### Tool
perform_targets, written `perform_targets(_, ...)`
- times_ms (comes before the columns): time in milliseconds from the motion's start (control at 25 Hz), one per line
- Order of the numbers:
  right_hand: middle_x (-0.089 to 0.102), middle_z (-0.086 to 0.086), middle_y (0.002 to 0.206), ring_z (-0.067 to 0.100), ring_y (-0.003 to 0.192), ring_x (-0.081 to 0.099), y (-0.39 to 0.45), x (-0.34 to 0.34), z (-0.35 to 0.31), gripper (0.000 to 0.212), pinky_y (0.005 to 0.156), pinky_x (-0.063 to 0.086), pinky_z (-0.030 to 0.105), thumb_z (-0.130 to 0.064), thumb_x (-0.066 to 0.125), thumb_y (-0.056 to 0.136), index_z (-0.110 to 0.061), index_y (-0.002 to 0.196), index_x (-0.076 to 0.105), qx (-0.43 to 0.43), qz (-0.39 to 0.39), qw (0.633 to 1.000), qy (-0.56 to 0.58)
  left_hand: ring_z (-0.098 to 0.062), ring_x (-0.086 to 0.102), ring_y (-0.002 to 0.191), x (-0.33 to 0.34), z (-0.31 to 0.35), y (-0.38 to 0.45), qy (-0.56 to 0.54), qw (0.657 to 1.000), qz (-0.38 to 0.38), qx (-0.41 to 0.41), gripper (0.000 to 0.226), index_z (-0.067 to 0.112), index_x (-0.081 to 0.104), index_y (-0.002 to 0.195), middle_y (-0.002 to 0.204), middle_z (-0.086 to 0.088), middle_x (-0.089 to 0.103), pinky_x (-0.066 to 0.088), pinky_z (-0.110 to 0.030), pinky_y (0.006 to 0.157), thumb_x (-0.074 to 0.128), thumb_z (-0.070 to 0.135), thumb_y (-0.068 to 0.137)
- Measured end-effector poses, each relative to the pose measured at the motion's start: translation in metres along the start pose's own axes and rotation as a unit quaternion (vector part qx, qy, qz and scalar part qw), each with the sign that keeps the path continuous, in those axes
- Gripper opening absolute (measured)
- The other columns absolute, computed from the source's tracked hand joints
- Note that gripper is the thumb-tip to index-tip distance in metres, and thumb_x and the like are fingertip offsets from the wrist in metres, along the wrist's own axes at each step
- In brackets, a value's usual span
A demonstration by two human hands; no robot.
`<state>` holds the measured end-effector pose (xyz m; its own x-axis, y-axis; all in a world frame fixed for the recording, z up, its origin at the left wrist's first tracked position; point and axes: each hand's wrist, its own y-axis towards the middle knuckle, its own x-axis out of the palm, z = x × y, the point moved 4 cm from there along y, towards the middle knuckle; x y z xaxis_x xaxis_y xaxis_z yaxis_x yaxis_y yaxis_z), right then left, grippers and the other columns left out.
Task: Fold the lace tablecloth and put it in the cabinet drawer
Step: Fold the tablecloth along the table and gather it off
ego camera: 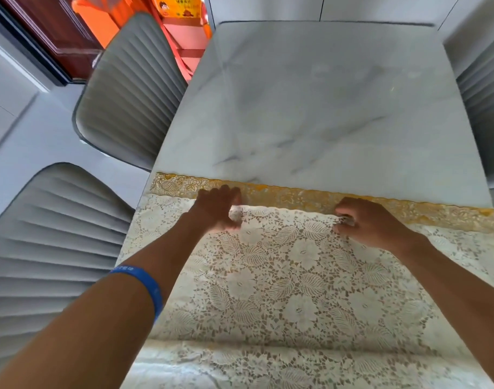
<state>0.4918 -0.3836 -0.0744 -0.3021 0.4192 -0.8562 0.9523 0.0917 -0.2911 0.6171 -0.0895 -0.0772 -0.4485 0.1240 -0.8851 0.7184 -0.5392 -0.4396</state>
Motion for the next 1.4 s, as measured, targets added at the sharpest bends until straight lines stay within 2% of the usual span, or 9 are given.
perform_targets(80, 0.062, 0.003, 0.089, 0.024, 0.081, 0.058, 0.005, -0.004, 0.004, 0.020, 0.072, 0.047, 0.036, -0.029, 0.069, 0.087, -0.011, 0.091, 0.063, 0.014, -0.003, 1.000, 0.012, -0.021, 0.056, 0.106, -0.006, -0.013, 0.002, 0.011, 0.999, -0.025, -0.032, 0.036, 0.028, 0.047, 0.100, 0.106, 0.008, 0.058, 0.029, -0.047, 0.102, 0.070, 0.047, 0.079)
perform_targets(200, 0.053, 0.001, 0.079, 0.025, 0.073, 0.052, 0.014, -0.003, 0.002, 0.020, 0.062, 0.040, 0.034, -0.023, 0.069, 0.087, -0.009, 0.082, 0.056, 0.003, 0.023, 0.999, -0.023, -0.025, 0.048, 0.120, -0.014, -0.022, 0.011, 0.076, 0.997, 0.023, -0.022, 0.012, 0.025, 0.055, 0.093, 0.122, -0.001, 0.051, 0.030, -0.047, 0.105, 0.059, 0.036, 0.090)
perform_targets(440, 0.058, 0.004, 0.082, 0.021, 0.068, 0.049, 0.021, 0.000, 0.002, 0.013, 0.059, 0.032, 0.030, -0.023, 0.063, 0.090, -0.012, 0.093, 0.057, 0.023, 0.100, 0.992, -0.070, -0.023, 0.057, 0.118, -0.020, -0.031, 0.027, 0.019, 0.998, 0.048, -0.027, 0.031, 0.021, 0.055, 0.127, 0.129, -0.004, 0.053, 0.011, -0.047, 0.117, 0.053, 0.023, 0.096)
perform_targets(640, 0.062, 0.012, 0.094, 0.032, 0.082, 0.060, 0.031, 0.001, 0.008, 0.017, 0.067, 0.046, 0.036, -0.018, 0.064, 0.089, -0.005, 0.100, 0.062, 0.050, 0.101, 0.990, -0.084, -0.026, 0.061, 0.107, -0.016, -0.022, 0.039, 0.075, 0.991, 0.107, -0.042, 0.026, 0.017, 0.060, 0.117, 0.122, -0.008, 0.055, 0.020, -0.044, 0.115, 0.053, 0.030, 0.095)
perform_targets(880, 0.063, 0.009, 0.088, 0.022, 0.071, 0.049, 0.030, -0.003, 0.023, 0.012, 0.065, 0.033, 0.029, -0.015, 0.069, 0.084, -0.007, 0.089, 0.061, 0.065, 0.130, 0.988, -0.050, -0.023, 0.058, 0.112, -0.014, -0.022, 0.052, 0.088, 0.990, 0.100, -0.047, 0.023, 0.020, 0.061, 0.112, 0.119, -0.004, 0.056, 0.022, -0.045, 0.114, 0.054, 0.032, 0.093)
perform_targets(1080, 0.064, 0.010, 0.100, 0.030, 0.090, 0.059, 0.033, -0.003, 0.027, 0.016, 0.071, 0.036, 0.030, -0.015, 0.065, 0.086, -0.007, 0.100, 0.065, 0.107, 0.129, 0.986, -0.020, -0.031, 0.051, 0.121, -0.015, -0.017, 0.041, 0.095, 0.979, 0.138, -0.114, 0.035, 0.018, 0.052, 0.122, 0.130, -0.008, 0.051, 0.017, -0.052, 0.114, 0.051, 0.040, 0.094)
perform_targets(1160, 0.062, 0.012, 0.108, 0.031, 0.097, 0.059, 0.033, -0.004, 0.023, 0.022, 0.080, 0.043, 0.034, -0.017, 0.062, 0.090, -0.008, 0.110, 0.064, 0.119, 0.119, 0.986, -0.002, -0.032, 0.031, 0.139, -0.004, 0.010, 0.031, 0.103, 0.976, 0.171, -0.087, 0.046, 0.019, 0.037, 0.139, 0.151, -0.010, 0.033, 0.011, -0.056, 0.116, 0.045, 0.037, 0.097)
perform_targets(1280, 0.061, 0.008, 0.115, 0.028, 0.104, 0.058, 0.026, -0.008, 0.024, 0.028, 0.091, 0.039, 0.041, -0.027, 0.054, 0.094, -0.015, 0.119, 0.058, 0.120, 0.093, 0.987, -0.044, -0.029, 0.021, 0.146, 0.036, 0.115, 0.013, -0.003, 0.984, 0.154, 0.086, 0.054, 0.018, 0.031, 0.146, 0.159, -0.010, 0.023, 0.015, -0.050, 0.120, 0.038, 0.040, 0.098)
perform_targets(1400, 0.062, 0.004, 0.117, 0.028, 0.109, 0.056, -0.001, -0.029, 0.060, 0.028, 0.095, 0.033, 0.045, -0.028, 0.049, 0.094, -0.020, 0.120, 0.056, 0.166, 0.069, 0.971, -0.158, -0.028, 0.012, 0.149, 0.066, 0.183, 0.010, -0.090, 0.987, 0.116, 0.072, 0.056, 0.022, 0.027, 0.149, 0.162, -0.009, 0.015, 0.010, -0.051, 0.120, 0.034, 0.047, 0.098)
